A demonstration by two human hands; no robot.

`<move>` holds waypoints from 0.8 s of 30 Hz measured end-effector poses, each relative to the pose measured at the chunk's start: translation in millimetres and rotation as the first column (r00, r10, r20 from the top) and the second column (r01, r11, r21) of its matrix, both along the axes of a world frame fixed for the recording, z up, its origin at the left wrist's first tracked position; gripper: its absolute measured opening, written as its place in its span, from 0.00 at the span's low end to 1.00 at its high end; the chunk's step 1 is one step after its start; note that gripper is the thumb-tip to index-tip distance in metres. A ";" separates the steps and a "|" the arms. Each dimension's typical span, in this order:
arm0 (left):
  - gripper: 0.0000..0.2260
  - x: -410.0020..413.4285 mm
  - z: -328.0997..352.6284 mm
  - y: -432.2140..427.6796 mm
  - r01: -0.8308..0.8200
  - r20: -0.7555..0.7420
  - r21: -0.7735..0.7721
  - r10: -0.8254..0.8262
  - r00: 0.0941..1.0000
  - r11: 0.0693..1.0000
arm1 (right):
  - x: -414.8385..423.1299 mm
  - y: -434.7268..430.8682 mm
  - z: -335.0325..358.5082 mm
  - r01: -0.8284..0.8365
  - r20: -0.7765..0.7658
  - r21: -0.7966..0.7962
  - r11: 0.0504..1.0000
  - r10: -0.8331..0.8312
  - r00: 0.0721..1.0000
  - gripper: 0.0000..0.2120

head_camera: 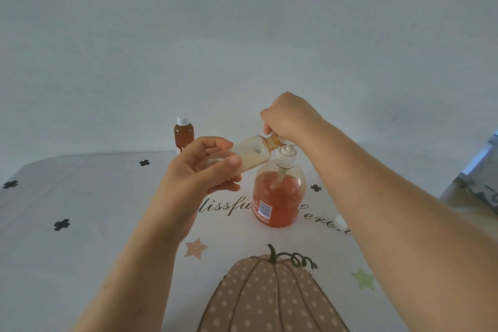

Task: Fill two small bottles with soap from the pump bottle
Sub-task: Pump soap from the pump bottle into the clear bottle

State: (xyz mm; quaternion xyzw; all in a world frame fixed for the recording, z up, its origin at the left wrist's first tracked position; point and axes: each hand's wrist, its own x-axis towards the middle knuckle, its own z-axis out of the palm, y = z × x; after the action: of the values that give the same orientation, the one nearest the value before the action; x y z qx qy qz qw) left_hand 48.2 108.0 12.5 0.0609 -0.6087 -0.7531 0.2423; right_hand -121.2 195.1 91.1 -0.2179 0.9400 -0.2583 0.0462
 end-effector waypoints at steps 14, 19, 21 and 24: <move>0.12 -1.0 -2.3 -4.8 0.013 0.034 -0.010 -0.012 0.999 1.000 | -0.1 -1.6 -9.2 0.026 0.043 0.019 1.000 -0.026 0.999 0.16; 0.10 -1.2 -1.3 -1.2 0.029 0.012 0.001 -0.029 1.000 1.000 | 4.7 3.6 2.5 0.038 -0.026 -0.011 0.999 -0.039 0.999 0.14; 0.10 -1.1 -1.2 -1.1 0.033 0.005 -0.004 -0.033 0.999 0.999 | 2.3 3.1 3.1 0.027 -0.040 -0.013 1.000 -0.028 0.999 0.13; 0.11 -0.7 -1.0 -0.5 0.036 0.003 -0.007 -0.036 0.999 0.999 | -1.3 0.6 0.6 0.018 -0.022 -0.023 1.000 -0.018 1.000 0.13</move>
State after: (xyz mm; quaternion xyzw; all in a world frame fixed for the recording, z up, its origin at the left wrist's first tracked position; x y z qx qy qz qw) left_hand 47.5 107.5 11.5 0.0501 -0.6127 -0.7549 0.2283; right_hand -122.5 195.8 91.7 -0.2129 0.9394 -0.2668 0.0310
